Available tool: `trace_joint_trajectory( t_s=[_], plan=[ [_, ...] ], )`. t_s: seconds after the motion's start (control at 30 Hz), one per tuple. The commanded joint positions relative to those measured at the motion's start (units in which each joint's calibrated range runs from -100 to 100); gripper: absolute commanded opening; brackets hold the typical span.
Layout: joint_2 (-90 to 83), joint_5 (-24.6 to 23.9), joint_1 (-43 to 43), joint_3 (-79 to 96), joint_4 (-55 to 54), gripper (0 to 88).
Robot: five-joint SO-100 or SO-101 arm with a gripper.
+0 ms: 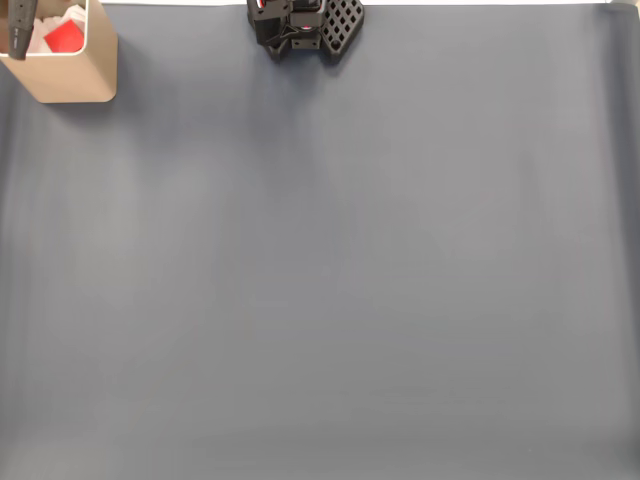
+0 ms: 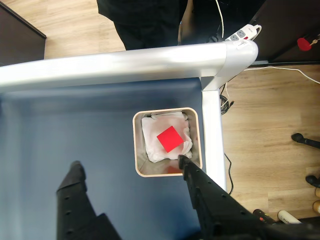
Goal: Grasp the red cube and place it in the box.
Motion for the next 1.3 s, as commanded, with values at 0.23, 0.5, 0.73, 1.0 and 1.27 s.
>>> trace_joint_trajectory(
  t_s=[0.23,0.5,0.73,1.0,1.27],
  plan=[
    [-2.3,-0.3,-2.0,-0.9,-0.6,12.0],
    [-4.2,0.7,-8.1,-0.7,-0.9,0.0],
    [-5.3,1.0,-15.9,-1.0,-1.4,0.0],
    [-7.4,1.5,-28.5,1.0,-2.6,0.0],
    [-11.5,2.6,-40.3,7.1,-7.5,0.0]
  ],
)
